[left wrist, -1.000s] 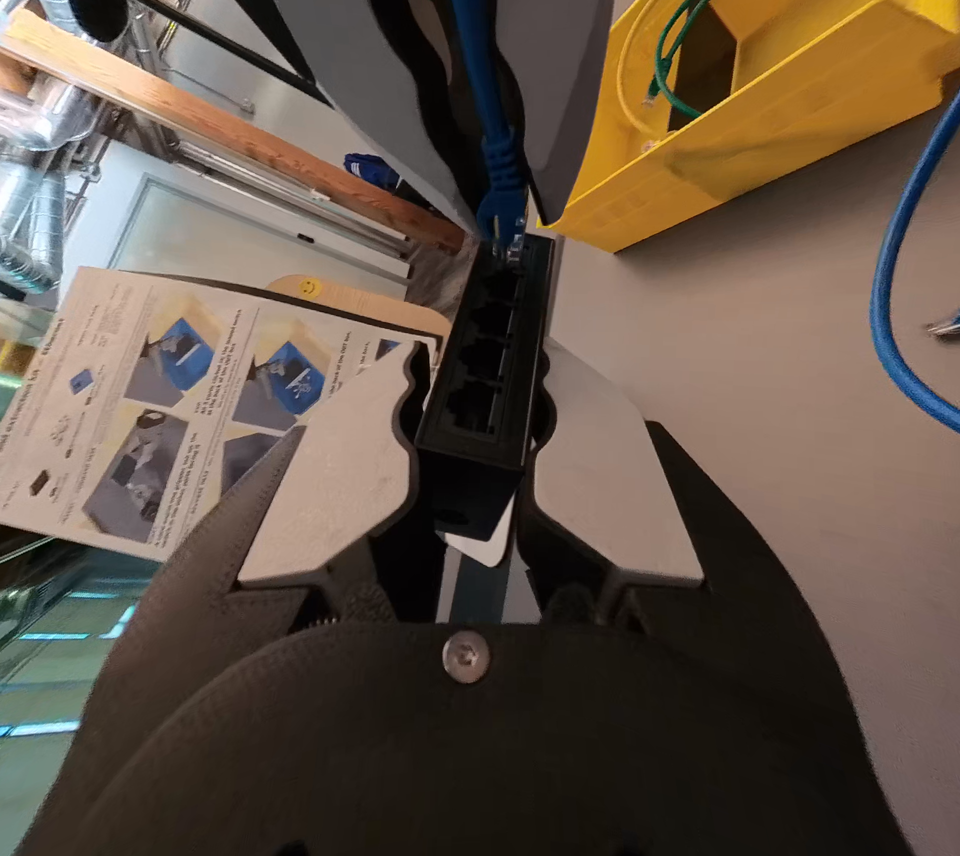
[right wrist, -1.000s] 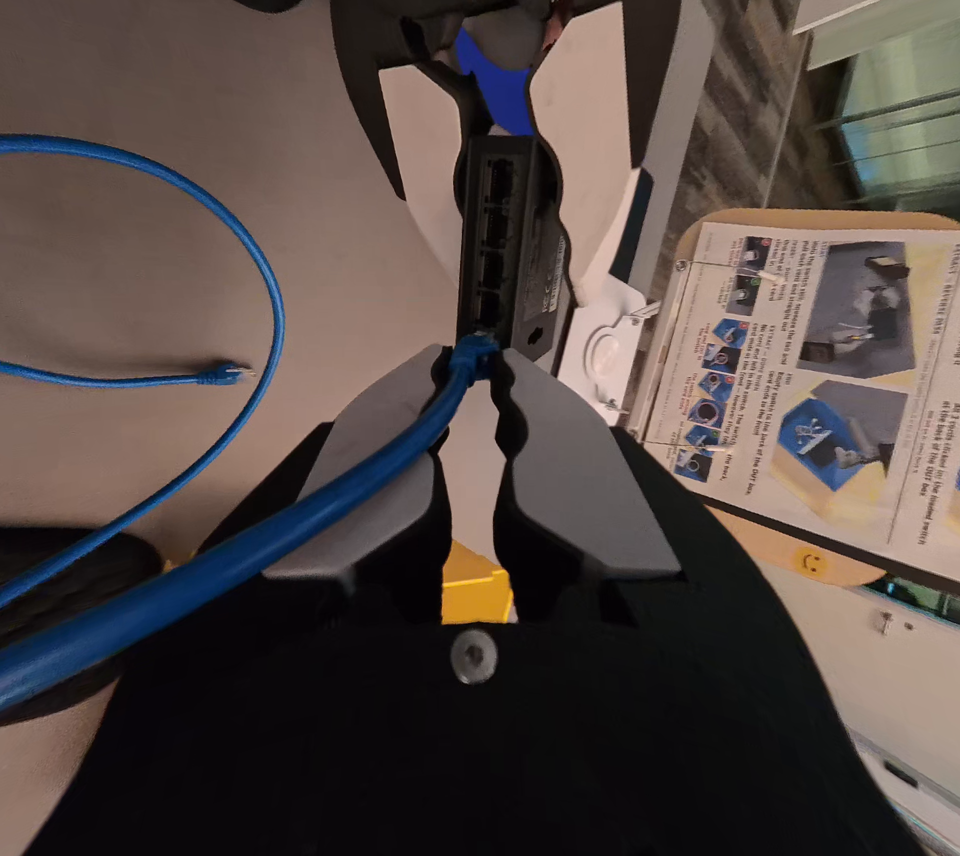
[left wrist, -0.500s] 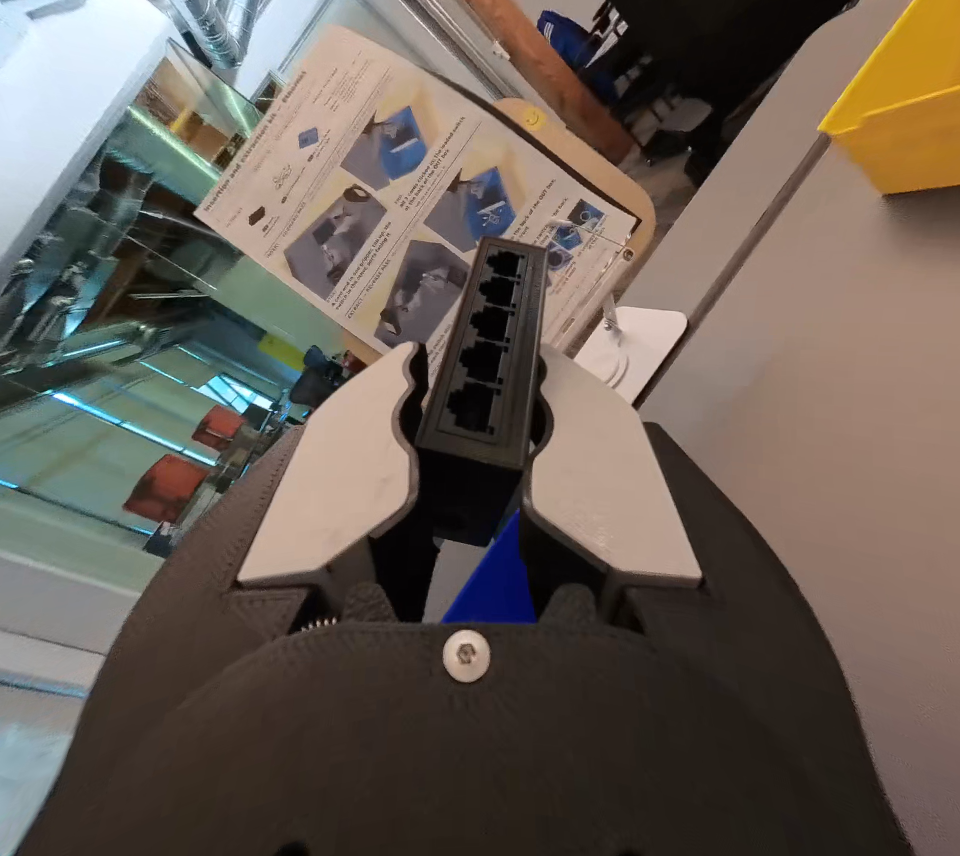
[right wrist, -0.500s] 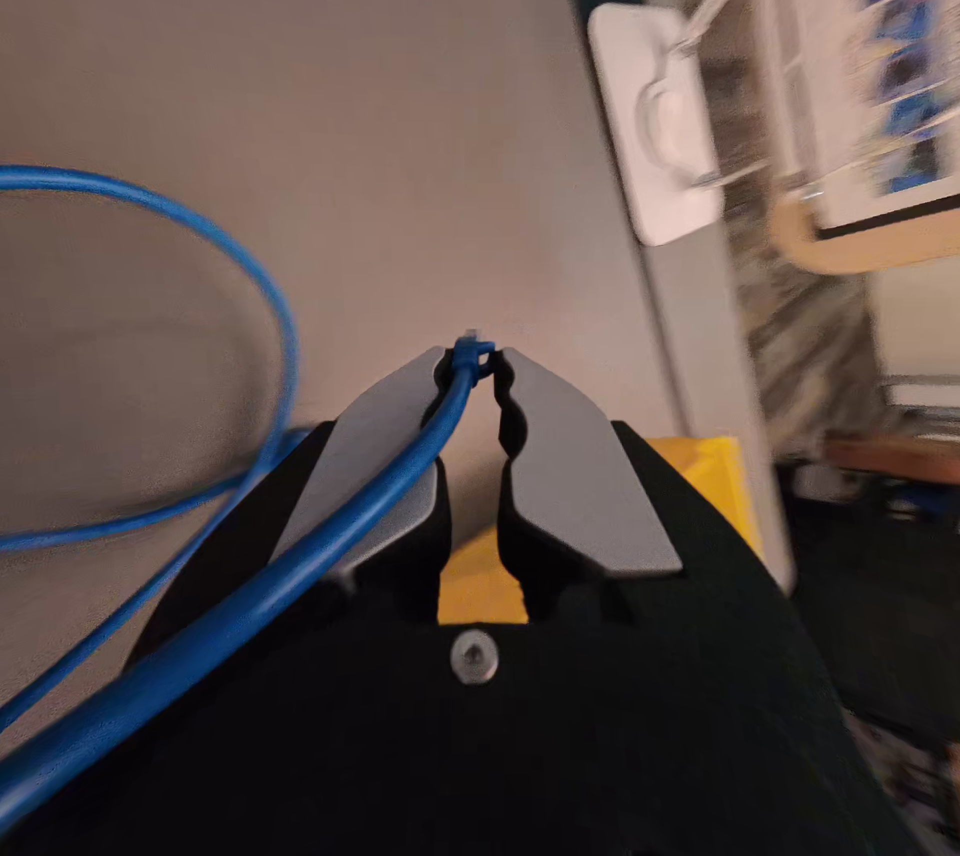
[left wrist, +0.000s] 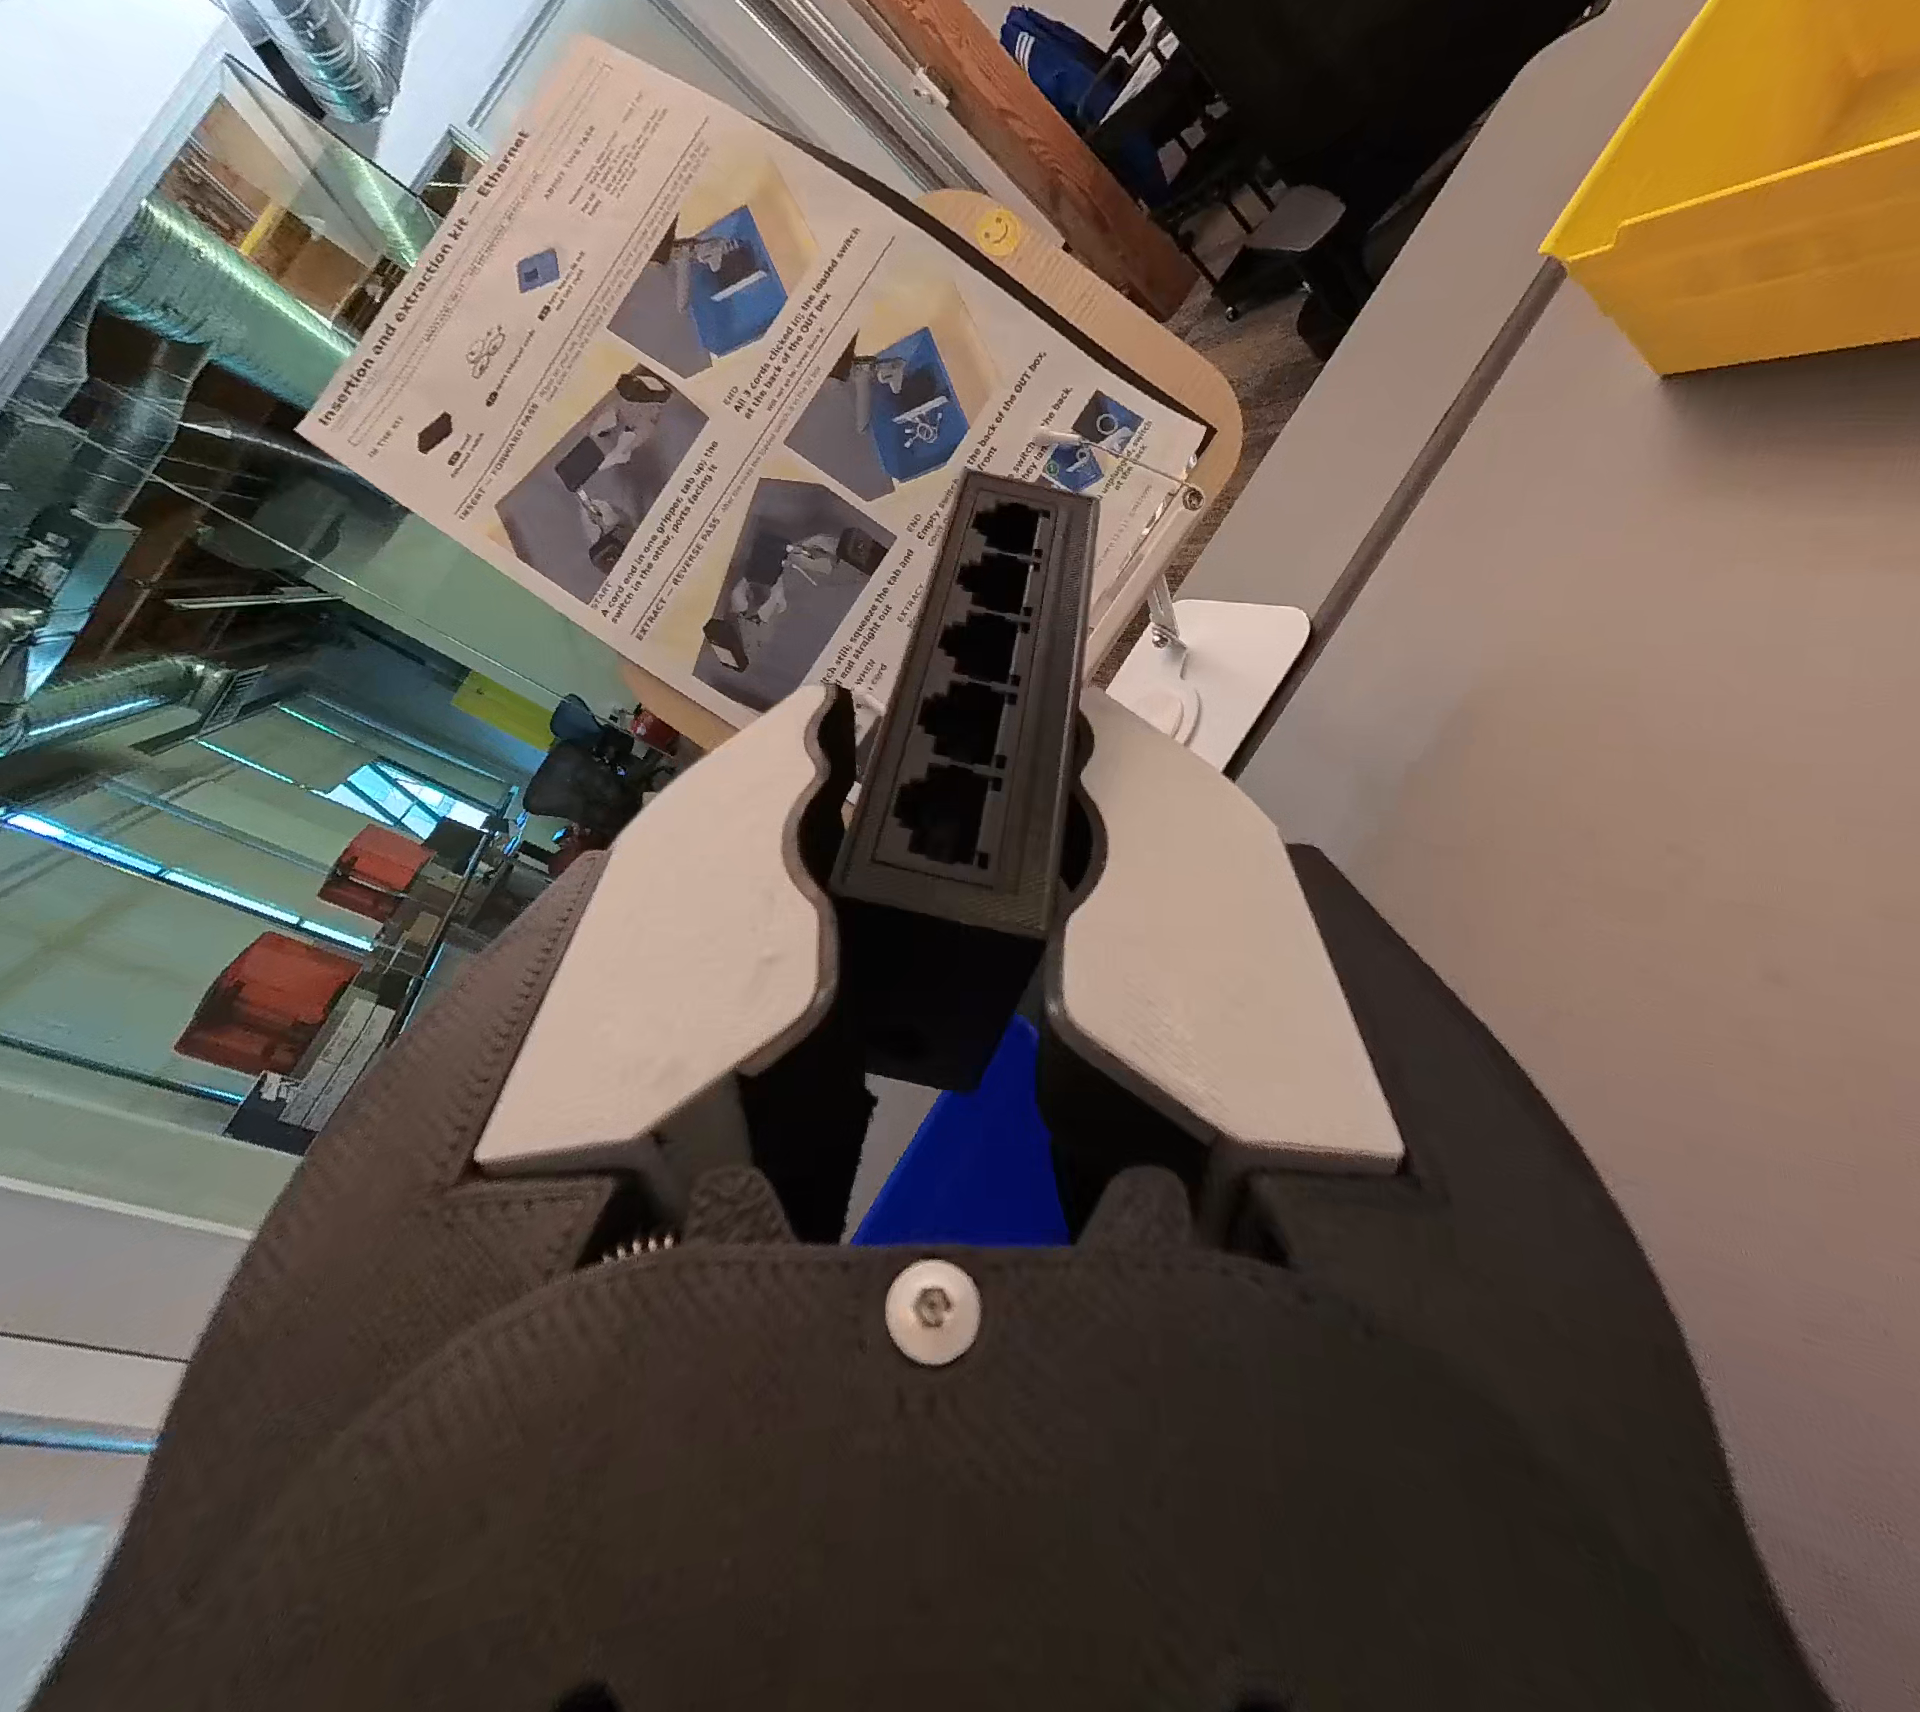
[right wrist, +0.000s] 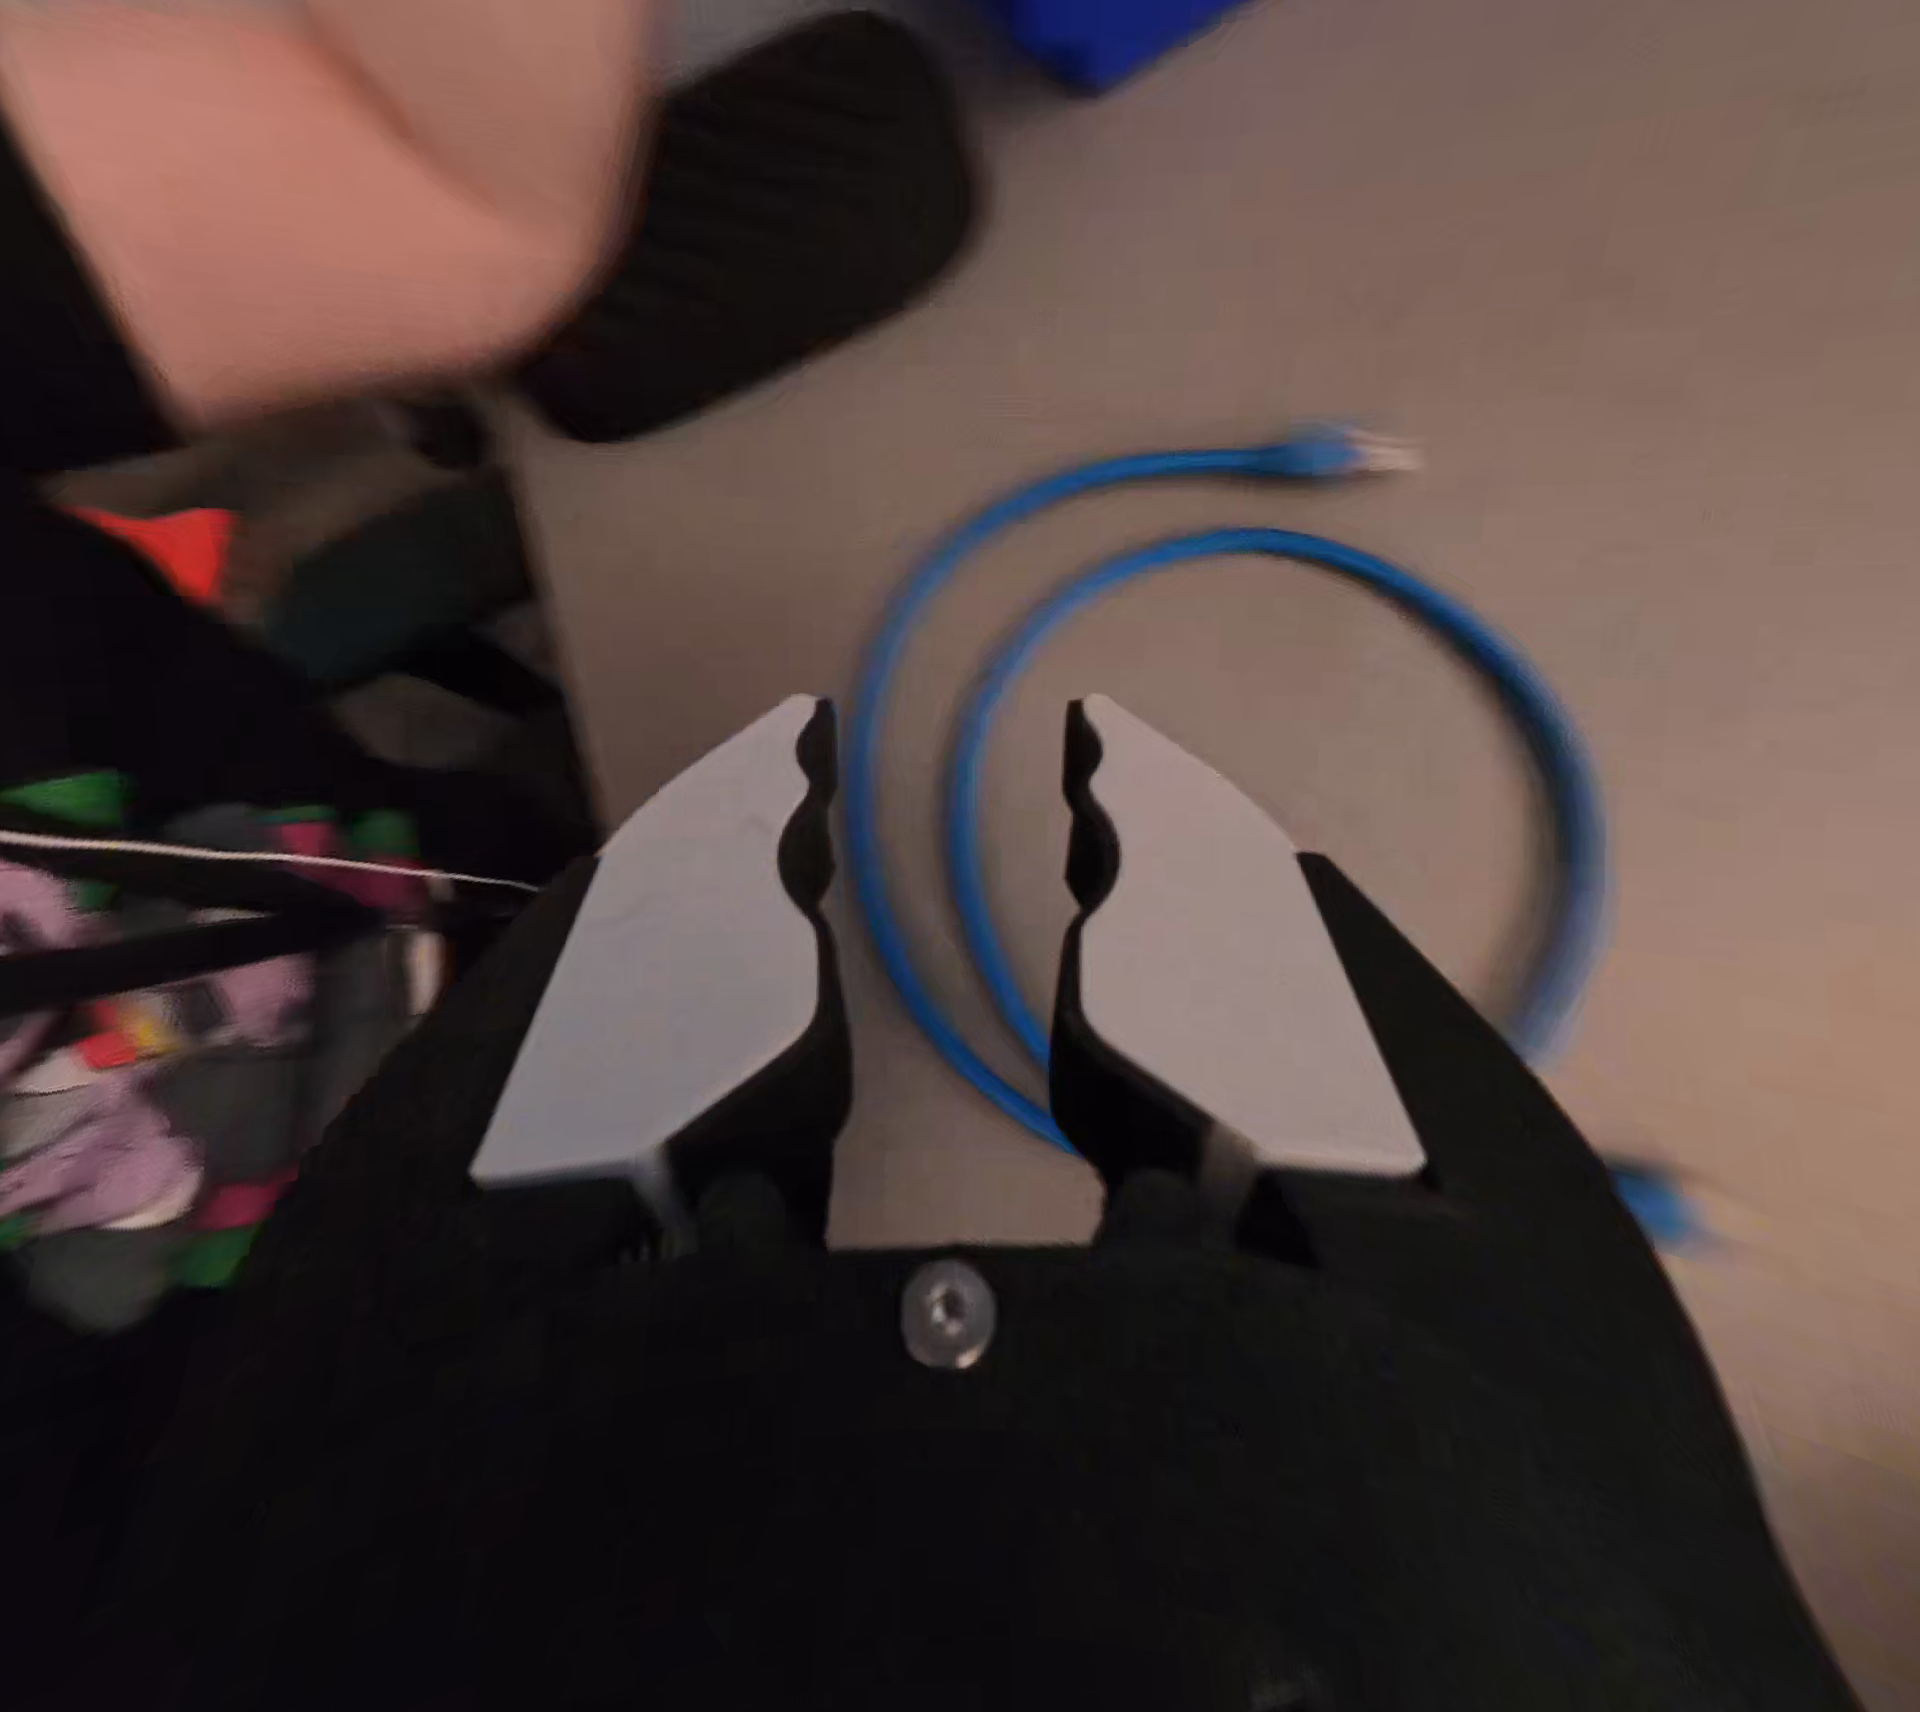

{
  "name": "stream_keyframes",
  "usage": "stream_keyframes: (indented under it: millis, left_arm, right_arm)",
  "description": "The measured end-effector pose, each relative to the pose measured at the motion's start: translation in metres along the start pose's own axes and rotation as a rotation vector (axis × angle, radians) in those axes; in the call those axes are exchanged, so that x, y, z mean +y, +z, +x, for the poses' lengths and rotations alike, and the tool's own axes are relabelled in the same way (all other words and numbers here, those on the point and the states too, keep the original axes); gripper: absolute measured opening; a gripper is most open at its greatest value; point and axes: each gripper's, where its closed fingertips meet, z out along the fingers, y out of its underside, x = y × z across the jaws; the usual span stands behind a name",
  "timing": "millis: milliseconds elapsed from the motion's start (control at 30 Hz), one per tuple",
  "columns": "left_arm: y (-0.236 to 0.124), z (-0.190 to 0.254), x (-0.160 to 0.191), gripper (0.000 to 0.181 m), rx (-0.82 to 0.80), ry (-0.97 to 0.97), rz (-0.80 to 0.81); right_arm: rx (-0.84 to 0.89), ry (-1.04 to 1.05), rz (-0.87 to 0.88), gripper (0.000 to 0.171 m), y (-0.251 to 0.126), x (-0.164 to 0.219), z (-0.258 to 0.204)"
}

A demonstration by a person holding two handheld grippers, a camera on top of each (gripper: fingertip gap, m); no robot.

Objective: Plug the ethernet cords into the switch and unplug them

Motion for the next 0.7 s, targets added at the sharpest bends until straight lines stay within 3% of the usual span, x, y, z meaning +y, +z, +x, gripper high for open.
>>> stream_keyframes:
  millis: [100,233,300,367,467,567,700]
  left_arm:
    - [-0.002,0.003,-0.002,0.037,0.008,0.005,0.002]
    - [-0.006,0.006,-0.008,0.037,0.020,0.009,0.021]
    - [-0.006,0.006,-0.010,0.037,0.020,0.009,0.029]
    - [-0.008,0.006,-0.011,0.037,0.022,0.007,0.034]
    - [-0.011,0.004,-0.013,0.037,0.017,0.005,0.042]
    - [-0.014,0.002,-0.014,0.037,0.012,0.001,0.053]
    - [-0.017,-0.002,-0.013,0.037,0.001,-0.004,0.055]
  right_arm:
    - [0.003,-0.055,-0.053,0.066,0.034,0.022,-0.028]
    - [0.204,-0.131,-0.210,0.065,0.054,0.063,-0.009]
    - [0.219,-0.154,-0.258,0.054,0.057,0.074,-0.009]
    - [0.214,-0.155,-0.256,0.014,0.057,0.074,-0.013]
    - [0.183,-0.133,-0.251,0.012,0.057,0.073,-0.013]
    - [0.046,0.037,-0.129,0.013,0.057,0.063,-0.020]
    - [-0.296,0.298,0.250,0.012,0.016,0.005,-0.039]
